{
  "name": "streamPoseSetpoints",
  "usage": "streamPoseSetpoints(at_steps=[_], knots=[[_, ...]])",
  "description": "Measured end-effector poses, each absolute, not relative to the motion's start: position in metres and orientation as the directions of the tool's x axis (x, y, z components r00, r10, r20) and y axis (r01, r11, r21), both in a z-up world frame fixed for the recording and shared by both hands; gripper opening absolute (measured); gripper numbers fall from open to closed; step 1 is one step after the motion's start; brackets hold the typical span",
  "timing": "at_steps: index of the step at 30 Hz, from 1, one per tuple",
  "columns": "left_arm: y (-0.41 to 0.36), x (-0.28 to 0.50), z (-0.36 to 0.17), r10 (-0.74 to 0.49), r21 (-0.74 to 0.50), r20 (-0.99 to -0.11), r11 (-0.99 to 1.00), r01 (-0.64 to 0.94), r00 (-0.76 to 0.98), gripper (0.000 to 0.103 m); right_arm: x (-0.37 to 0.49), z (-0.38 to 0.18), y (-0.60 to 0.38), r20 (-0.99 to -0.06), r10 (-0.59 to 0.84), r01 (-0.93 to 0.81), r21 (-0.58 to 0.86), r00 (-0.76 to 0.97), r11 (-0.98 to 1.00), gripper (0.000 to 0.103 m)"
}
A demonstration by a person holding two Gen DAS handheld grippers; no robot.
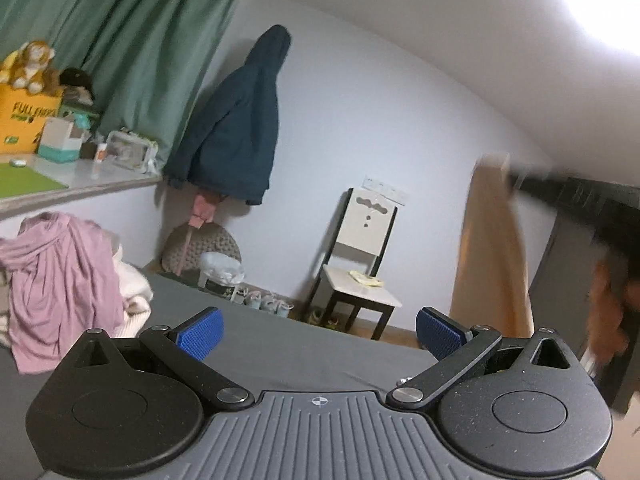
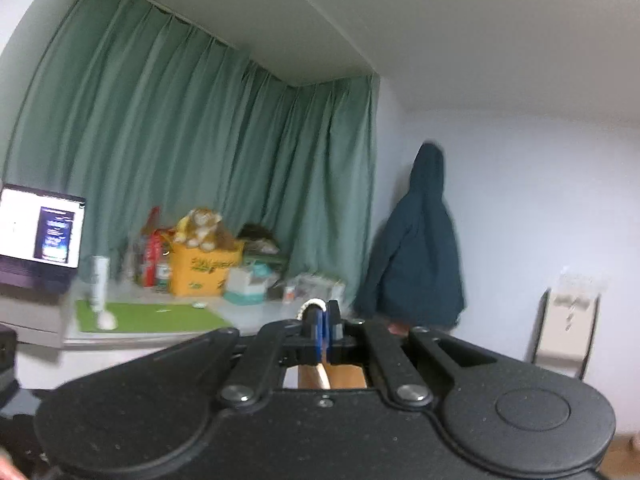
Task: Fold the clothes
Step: 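Lift the beige garment out of the pile with the right gripper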
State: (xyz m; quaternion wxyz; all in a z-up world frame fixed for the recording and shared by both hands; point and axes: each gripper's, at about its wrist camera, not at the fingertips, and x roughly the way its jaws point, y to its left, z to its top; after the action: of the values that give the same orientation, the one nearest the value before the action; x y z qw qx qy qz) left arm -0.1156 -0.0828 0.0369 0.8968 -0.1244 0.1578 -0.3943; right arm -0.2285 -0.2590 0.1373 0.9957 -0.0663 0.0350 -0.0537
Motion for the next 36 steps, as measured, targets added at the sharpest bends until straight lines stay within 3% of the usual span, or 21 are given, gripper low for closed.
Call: streamPoseSetpoints(at_steps=[4,9,13,14,15,16,17,21,25,30,36], knots=[[-0.074,-0.114,0.016,-0.678,-0.311,-0.297,0.734,0.604,0.672,0.103,-0.181,0.069,-0.273,-0.343,0.0,0.007,0.019,0.939,1.0,0.003],[-0.095,-0.106,-0.013,-0.567,-0.176,-0.442,0.814,0.553,0.694,0.103,-0.106,-0.04,-0.298,-0.612,0.175,-0.015,0.257,0.771,0.966,0.008],[-0.116,-0.101,-0.033,-0.53,-0.098,-0.502,0.82,0.564,0.684,0.103,-0.104,-0.077,-0.318,-0.681,0.133,0.055,0.246,0.72,0.968,0.012],[-0.12,-0.1,-0.037,-0.53,-0.089,-0.511,0.816,0.572,0.677,0.103,-0.114,-0.079,-0.325,-0.678,0.135,0.06,0.256,0.723,0.965,0.027],[-0.124,-0.099,-0.041,-0.528,-0.081,-0.519,0.813,0.577,0.672,0.103,-0.125,-0.08,-0.332,-0.672,0.143,0.062,0.272,0.726,0.96,0.056],[-0.13,-0.097,-0.045,-0.522,-0.073,-0.529,0.813,0.577,0.669,0.103,-0.136,-0.081,-0.339,-0.666,0.152,0.063,0.287,0.73,0.956,0.071],[-0.135,-0.095,-0.049,-0.516,-0.065,-0.538,0.813,0.578,0.666,0.103,-0.149,-0.081,-0.344,-0.65,0.159,0.06,0.302,0.743,0.951,0.076],[-0.155,-0.083,-0.072,-0.459,0.001,-0.583,0.824,0.566,0.67,0.103,-0.204,-0.081,-0.341,-0.667,0.088,0.128,0.267,0.74,0.955,0.066],[-0.17,-0.065,-0.09,-0.406,0.077,-0.606,0.826,0.558,0.684,0.103,-0.252,-0.098,-0.295,-0.738,-0.027,0.215,0.16,0.674,0.963,0.065],[-0.188,-0.037,-0.108,-0.388,0.176,-0.62,0.779,0.602,0.683,0.103,-0.273,-0.124,-0.229,-0.749,-0.2,0.286,-0.014,0.632,0.958,0.066],[-0.205,-0.008,-0.142,-0.354,0.181,-0.709,0.744,0.643,0.609,0.103,-0.29,-0.142,-0.228,-0.782,-0.281,0.484,0.03,0.556,0.874,0.066]])
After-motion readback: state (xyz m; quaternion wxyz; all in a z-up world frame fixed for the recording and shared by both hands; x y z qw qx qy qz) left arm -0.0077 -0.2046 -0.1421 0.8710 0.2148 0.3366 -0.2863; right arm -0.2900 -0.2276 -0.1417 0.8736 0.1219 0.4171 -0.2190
